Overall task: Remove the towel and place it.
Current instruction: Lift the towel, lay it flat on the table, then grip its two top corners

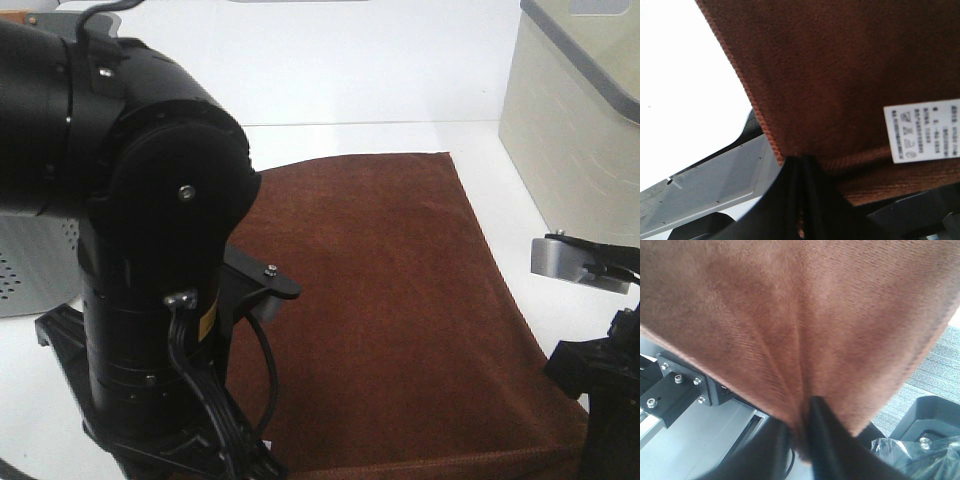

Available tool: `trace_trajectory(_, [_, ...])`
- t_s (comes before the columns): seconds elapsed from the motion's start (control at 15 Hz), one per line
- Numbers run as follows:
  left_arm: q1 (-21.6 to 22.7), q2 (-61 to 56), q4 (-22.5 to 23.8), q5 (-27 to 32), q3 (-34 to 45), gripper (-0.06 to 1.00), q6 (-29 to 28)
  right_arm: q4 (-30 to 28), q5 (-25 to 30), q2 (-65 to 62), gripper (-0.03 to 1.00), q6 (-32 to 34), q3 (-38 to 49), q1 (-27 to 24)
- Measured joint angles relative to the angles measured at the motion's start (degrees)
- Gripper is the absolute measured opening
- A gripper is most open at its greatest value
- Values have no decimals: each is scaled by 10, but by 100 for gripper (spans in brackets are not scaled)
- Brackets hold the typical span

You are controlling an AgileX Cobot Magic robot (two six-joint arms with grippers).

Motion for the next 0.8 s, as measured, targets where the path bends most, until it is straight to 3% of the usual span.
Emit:
trace_trajectory(0.13, [0,0,-9,2,0,19,0,0,0,0,33,0,0,0])
trace_trajectory(0.2, [0,0,-19,3,0,34,0,0,0,0,39,0,0,0])
trace_trajectory(0.33, [0,0,-32,-3,0,62,0,0,0,0,46,0,1,0])
trace_trajectory(0.4, [0,0,-32,-7,0,70,0,0,1,0,47,0,1,0])
trace_trajectory(0.53, [0,0,-21,-9,0,75,0,0,-13,0,48,1,1,0])
trace_trajectory(0.8, [0,0,33,-18,-11,74,0,0,-34,0,48,12,-50,0])
